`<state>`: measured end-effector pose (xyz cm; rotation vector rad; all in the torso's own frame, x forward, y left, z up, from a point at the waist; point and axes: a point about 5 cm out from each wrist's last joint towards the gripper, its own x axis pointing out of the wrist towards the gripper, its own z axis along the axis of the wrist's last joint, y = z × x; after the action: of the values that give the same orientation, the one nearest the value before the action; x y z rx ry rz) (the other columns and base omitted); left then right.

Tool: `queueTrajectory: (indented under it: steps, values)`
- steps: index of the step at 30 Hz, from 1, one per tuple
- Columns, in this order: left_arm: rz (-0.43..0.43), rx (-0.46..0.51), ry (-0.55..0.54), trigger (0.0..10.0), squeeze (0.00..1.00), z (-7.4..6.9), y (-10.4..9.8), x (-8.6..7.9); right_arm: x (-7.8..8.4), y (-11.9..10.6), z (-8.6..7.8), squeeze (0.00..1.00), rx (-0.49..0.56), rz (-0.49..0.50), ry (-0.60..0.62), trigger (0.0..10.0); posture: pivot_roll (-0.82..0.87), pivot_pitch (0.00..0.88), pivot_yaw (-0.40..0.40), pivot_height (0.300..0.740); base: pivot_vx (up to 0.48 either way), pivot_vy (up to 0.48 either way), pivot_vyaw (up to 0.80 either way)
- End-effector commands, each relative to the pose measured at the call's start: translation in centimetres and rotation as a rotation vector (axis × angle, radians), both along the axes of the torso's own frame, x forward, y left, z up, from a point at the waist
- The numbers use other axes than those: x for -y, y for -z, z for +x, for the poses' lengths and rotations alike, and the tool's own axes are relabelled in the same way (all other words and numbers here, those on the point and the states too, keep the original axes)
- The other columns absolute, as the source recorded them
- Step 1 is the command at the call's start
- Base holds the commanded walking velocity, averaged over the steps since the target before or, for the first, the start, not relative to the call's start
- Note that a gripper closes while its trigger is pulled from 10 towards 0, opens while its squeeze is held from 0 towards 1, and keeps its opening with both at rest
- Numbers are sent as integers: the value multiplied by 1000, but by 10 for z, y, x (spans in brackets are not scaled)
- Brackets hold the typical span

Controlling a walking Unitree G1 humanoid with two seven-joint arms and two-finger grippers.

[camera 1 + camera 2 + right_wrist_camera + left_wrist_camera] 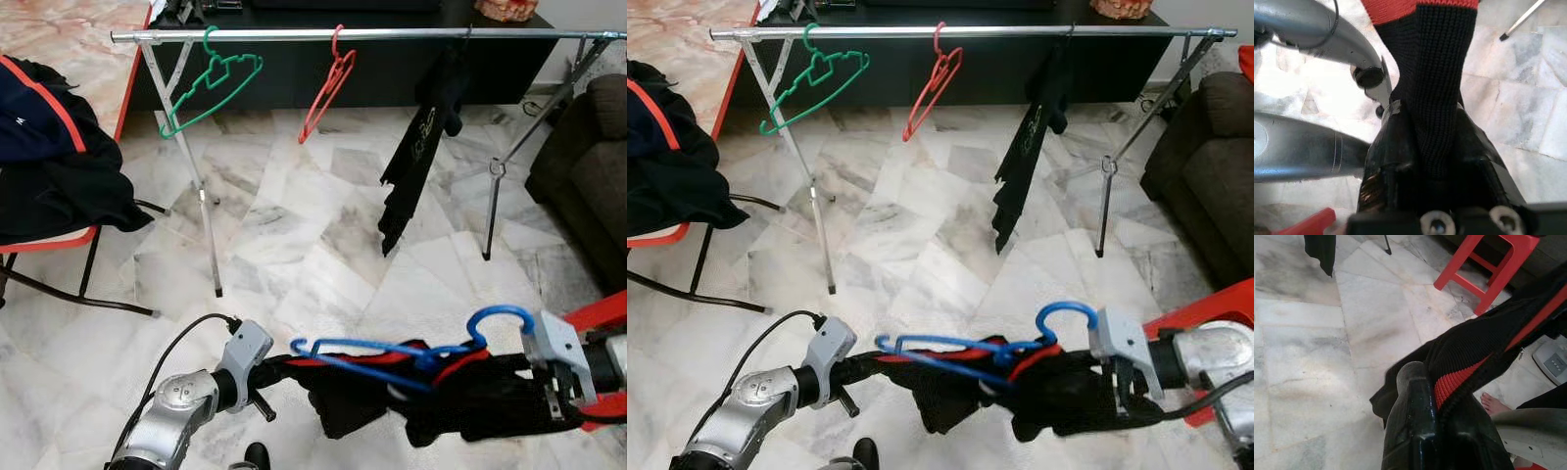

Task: Hang hanger

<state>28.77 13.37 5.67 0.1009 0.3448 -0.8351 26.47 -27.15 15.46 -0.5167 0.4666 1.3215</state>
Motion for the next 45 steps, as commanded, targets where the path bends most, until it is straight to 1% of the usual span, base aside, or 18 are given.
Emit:
queueTrajectory:
  steps: [1, 4, 5, 7, 10, 14, 17, 18, 23, 25, 28, 29, 33, 34, 39, 40, 42, 45]
  values:
    - [21, -30, -7, 0, 0, -4, 6, -3, 12, 6, -6, 0, -29, -135, -20, 0, -74, 262, -69, 740, 0, 0, 0]
    - [22, -29, -8, 0, 0, -3, 6, -3, 18, 13, -7, 0, -36, -235, -19, 0, -73, 261, -71, 740, 0, 0, 0]
    - [22, -28, -9, 0, 0, -3, 5, -3, 22, 17, -7, 0, -36, -297, -10, 0, -72, 260, -71, 740, 0, 0, 0]
    - [22, -27, -9, 0, 0, -3, 5, -4, 25, 18, -7, 0, -26, -345, -7, 0, -72, 260, -71, 740, 0, 0, 0]
    - [23, -28, -9, 0, 0, -3, 5, -4, 24, 17, -4, 0, -5, -342, 5, 0, -72, 260, -71, 740, 0, 0, 0]
    - [26, -32, -6, 0, 0, -3, 5, -5, 23, 15, 6, 0, 78, -400, 40, 0, -72, 258, -70, 740, 0, 0, 0]
    - [37, -37, 4, 0, 0, -4, 6, -4, 18, 12, 12, 0, 126, -340, 72, 0, -72, 257, -68, 740, 0, 0, 0]
    - [44, -37, 8, 0, 0, -5, 7, -5, 15, 10, 13, 0, 133, -297, 78, 0, -74, 254, -66, 740, 0, 0, 0]
    - [42, -45, 17, 0, 0, -5, 7, -4, 24, 18, 11, 0, 147, -438, 70, 0, -77, 252, -67, 740, 0, 0, 0]
    - [39, -42, 32, 0, 0, -5, 5, -3, 24, 23, 10, 0, 139, -451, 76, 0, -75, 250, -67, 740, 0, 0, 0]
    - [28, -42, 36, 0, 0, -5, 3, -3, 21, 29, 9, 0, 138, -459, 72, 0, -71, 252, -64, 740, 0, 0, 0]
    - [20, -44, 43, 0, 0, -5, 0, -4, 18, 38, 7, 0, 141, -484, 75, 0, -68, 253, -64, 740, 0, 0, 0]
    - [15, -54, 62, 0, 0, -7, -2, -6, 14, 43, 9, 0, 161, -484, 97, 0, -66, 254, -61, 740, 0, 0, 0]
    - [14, -58, 70, 0, 0, -8, -2, -7, 12, 46, 12, 0, 187, -500, 129, 0, -62, 257, -57, 740, 0, 0, 0]
    - [-1, -73, 85, 0, 0, -10, -3, -8, 6, 58, 16, 0, 208, -500, 190, 0, -51, 261, -55, 740, 0, 0, 0]
    - [-31, -77, 102, 0, 0, -11, -8, -5, 0, 66, 17, 0, 216, -495, 210, 0, -51, 261, -55, 740, 0, 0, 0]
    - [-42, -76, 116, 0, 0, -12, -11, -3, -4, 71, 17, 0, 219, -487, 215, 0, -47, 264, -55, 740, 0, 0, 0]
    - [-51, -66, 169, 0, 0, -13, -20, 3, -23, 86, 19, 0, 199, -398, 273, 0, -34, 267, -52, 740, 0, 0, 0]
